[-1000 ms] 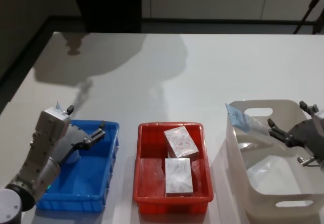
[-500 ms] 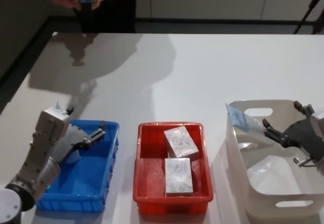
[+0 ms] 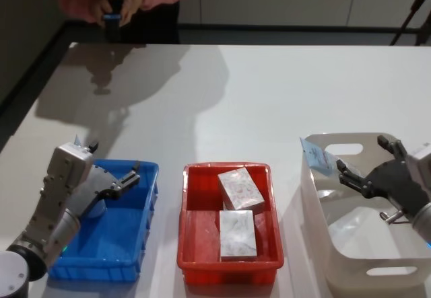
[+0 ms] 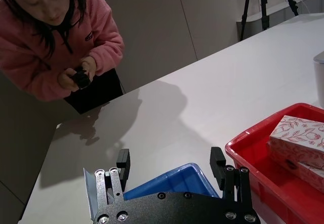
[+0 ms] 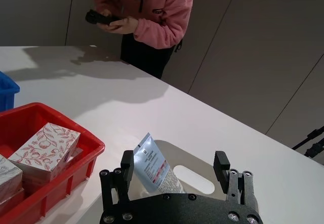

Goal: Bimanual collaborative sorting of washing and personal care products

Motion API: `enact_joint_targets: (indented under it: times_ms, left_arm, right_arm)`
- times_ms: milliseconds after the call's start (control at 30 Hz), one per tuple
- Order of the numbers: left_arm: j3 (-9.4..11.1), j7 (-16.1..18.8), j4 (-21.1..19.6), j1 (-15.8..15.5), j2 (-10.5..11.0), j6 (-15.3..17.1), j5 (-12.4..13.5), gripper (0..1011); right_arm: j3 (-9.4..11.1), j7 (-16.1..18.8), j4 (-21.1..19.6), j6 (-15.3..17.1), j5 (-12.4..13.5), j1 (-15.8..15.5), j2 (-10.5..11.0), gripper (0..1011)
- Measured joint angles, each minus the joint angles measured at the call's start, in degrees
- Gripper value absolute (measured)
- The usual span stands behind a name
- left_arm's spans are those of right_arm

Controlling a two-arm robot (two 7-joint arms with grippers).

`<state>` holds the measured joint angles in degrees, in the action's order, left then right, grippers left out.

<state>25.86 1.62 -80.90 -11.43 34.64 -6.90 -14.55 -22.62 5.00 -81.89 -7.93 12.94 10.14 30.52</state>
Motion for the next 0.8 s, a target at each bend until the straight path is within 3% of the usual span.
enact_joint_targets:
  times_ms: [800]
  left_arm:
    - [0.0,0.0,0.0,0.0,0.0,0.0,0.0,1001]
  right_arm:
    - [1.2,4.3,0.2,1.8,-0.1,0.5,-3.9,1001]
